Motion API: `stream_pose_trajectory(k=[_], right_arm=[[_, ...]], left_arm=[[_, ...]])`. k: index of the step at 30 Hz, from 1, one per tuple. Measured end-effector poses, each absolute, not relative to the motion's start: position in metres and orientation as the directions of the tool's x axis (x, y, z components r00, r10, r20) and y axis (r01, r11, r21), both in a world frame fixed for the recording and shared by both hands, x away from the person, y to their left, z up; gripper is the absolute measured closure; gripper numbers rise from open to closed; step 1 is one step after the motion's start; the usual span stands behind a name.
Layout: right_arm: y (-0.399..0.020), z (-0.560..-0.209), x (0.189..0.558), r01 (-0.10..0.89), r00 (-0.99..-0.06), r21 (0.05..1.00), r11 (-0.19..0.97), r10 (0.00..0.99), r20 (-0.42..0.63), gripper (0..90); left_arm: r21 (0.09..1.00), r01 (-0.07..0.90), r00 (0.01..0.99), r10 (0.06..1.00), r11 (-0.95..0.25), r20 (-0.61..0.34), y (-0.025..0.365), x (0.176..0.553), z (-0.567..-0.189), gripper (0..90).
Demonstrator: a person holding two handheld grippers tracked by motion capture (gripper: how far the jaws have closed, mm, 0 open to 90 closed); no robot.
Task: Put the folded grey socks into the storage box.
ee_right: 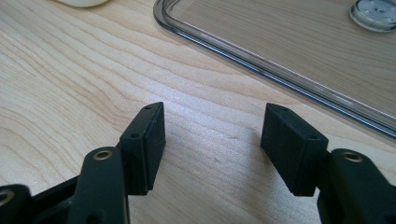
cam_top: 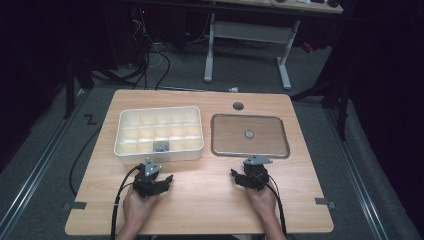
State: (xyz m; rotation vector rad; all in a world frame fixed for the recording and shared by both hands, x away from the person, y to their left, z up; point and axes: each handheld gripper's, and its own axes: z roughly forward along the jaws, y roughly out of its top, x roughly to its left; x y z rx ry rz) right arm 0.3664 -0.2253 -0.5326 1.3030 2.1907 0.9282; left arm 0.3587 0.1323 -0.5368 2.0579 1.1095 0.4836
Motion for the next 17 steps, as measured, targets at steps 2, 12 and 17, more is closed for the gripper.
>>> stream_pose_trajectory(k=[2,12,17], right_arm=[[-0.2253,-0.5326,0.3664,0.599,-0.469,0.727,0.336,0.883,-0.022,40.3],[-0.2253,-0.5326,0.3664,0.599,-0.469,0.727,0.336,0.883,-0.021,40.2],[-0.2253,-0.5326,0.3664,0.598,-0.470,0.727,0.336,0.883,-0.022,40.2]], left_arm=[[0.753,0.557,0.545,0.839,-0.350,-0.013,0.1314,0.3579,-0.5369,37.6],[0.753,0.559,0.546,0.838,-0.348,-0.019,0.1317,0.3579,-0.5369,37.0],[0.753,0.559,0.546,0.838,-0.348,-0.018,0.1317,0.3579,-0.5369,37.0]])
